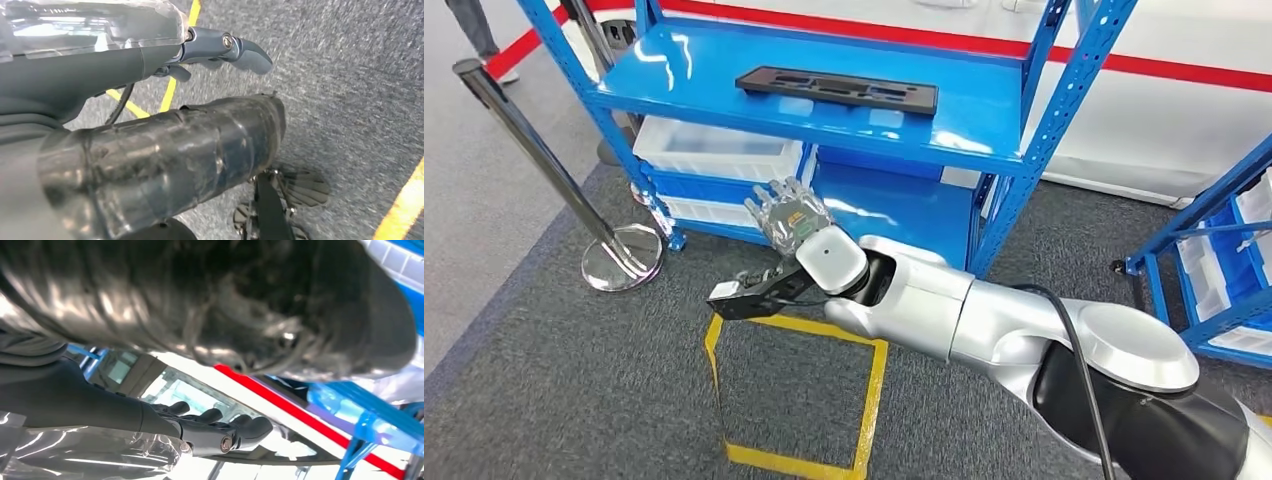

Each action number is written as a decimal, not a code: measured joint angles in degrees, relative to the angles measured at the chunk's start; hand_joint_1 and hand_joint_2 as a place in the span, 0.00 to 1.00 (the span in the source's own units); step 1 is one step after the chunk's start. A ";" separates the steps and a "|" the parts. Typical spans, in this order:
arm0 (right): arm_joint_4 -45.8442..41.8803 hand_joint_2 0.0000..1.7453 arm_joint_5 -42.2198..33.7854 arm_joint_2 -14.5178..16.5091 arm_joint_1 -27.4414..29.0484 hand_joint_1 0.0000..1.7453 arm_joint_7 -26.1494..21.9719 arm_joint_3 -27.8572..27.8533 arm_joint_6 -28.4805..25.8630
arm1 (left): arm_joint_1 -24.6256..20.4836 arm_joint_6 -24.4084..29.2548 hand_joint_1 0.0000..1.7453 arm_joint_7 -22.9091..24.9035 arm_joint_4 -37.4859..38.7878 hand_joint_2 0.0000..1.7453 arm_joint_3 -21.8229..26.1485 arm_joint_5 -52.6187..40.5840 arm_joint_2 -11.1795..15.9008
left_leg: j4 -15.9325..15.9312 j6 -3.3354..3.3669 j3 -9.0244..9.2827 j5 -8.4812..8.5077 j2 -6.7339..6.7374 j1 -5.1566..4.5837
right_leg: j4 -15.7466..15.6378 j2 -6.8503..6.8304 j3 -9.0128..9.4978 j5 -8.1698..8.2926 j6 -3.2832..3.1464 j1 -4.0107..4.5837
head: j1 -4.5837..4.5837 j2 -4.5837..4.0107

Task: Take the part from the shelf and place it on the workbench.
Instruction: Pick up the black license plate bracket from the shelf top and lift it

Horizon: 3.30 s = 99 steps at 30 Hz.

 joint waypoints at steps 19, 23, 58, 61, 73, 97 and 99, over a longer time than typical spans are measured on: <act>-0.69 0.00 -0.64 -1.08 -0.44 0.00 0.56 0.00 -0.10 | 0.04 -0.30 0.00 -0.48 0.00 0.00 -0.63 -0.09 -0.01 | 2.08 -0.41 -0.58 -2.11 0.02 0.48 | -0.39 -0.06 -0.55 0.80 -0.18 -0.58 | 0.14 -0.01; -0.88 0.00 -0.74 -1.16 -0.27 0.00 0.64 0.01 -0.01 | -0.02 -0.31 0.00 -0.57 0.00 0.00 -0.85 -0.09 -0.01 | 14.89 -1.06 -6.88 -7.29 0.10 0.56 | -0.50 -0.13 -0.33 0.71 -0.70 -0.47 | -0.04 -0.01; -1.68 0.00 -0.84 -2.05 -0.04 0.00 0.86 0.02 0.51 | 0.07 0.02 0.00 -0.66 0.00 0.00 -1.15 -0.43 -0.11 | 4.87 -0.77 -2.76 -0.28 0.14 0.36 | -0.07 0.02 0.84 -0.53 -0.52 -0.31 | -0.13 -0.01; -1.84 0.00 -0.85 -2.12 -0.24 0.00 0.90 0.02 0.56 | -0.12 0.12 0.00 -0.74 0.00 0.00 -1.17 -0.55 -0.07 | 0.59 0.05 -0.61 0.15 0.00 -0.04 | 0.31 0.00 0.70 -1.03 0.18 -0.07 | -0.09 0.00; -2.14 0.00 -0.91 -2.64 -0.16 0.00 1.01 0.02 0.69 | -0.01 0.14 0.00 -0.75 0.00 0.00 -1.18 -0.59 -0.09 | -0.21 1.65 1.30 -0.99 -0.16 0.37 | 7.11 -0.21 -4.53 -0.59 1.07 -0.39 | 0.28 -0.01; -4.19 0.00 -2.17 -4.25 -0.86 0.00 2.27 0.00 0.74 | -0.02 0.08 0.00 -0.75 0.00 0.00 -1.61 -0.83 -0.31 | -0.20 1.61 0.39 -0.25 0.16 0.47 | 7.67 -0.11 -3.69 -4.41 1.55 -0.29 | 0.21 -0.01; -4.31 0.00 -2.37 -4.45 -0.74 0.00 2.37 0.00 0.80 | -0.06 0.07 0.00 -0.75 0.00 0.00 -1.62 -0.87 -0.29 | -0.18 1.86 0.42 -0.35 0.16 0.43 | 14.86 -0.15 -7.47 -7.04 1.69 -0.44 | 0.25 -0.01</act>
